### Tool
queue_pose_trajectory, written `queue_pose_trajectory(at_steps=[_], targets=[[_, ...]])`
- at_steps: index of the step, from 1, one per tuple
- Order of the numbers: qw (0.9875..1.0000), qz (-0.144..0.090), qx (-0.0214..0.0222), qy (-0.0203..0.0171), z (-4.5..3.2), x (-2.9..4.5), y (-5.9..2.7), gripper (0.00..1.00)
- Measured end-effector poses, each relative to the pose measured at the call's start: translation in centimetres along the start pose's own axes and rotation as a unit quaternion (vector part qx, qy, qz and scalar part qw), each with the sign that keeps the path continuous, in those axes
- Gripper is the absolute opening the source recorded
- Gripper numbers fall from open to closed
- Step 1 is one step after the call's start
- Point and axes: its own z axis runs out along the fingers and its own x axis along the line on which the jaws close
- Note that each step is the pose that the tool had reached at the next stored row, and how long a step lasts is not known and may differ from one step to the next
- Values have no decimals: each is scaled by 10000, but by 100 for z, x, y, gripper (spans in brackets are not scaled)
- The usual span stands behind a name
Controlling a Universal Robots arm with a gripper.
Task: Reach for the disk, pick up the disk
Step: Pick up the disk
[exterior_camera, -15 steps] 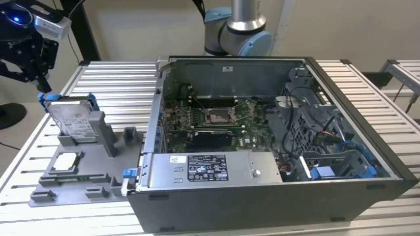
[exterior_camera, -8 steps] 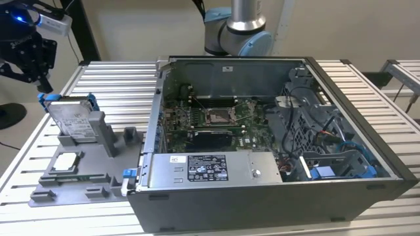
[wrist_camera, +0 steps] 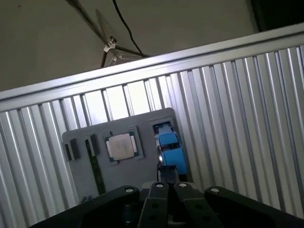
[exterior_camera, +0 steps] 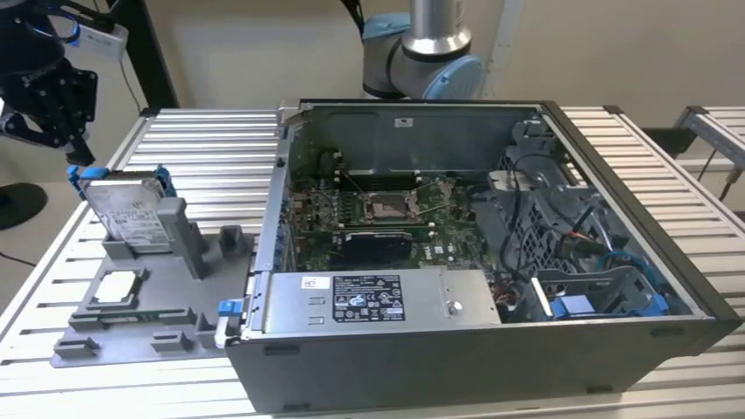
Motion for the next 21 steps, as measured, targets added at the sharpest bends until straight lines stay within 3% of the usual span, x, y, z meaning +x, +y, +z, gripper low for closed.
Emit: queue_pose_trajectory(at_steps=[9,14,15,21], targets=[[9996,-283,-2,3,6,-14,-46,0],[9996,-284,-3,0,7,-15,-46,0],[9996,-284,-3,0,7,-15,-46,100],[9996,-284,-4,-2,6,-14,-46,100]])
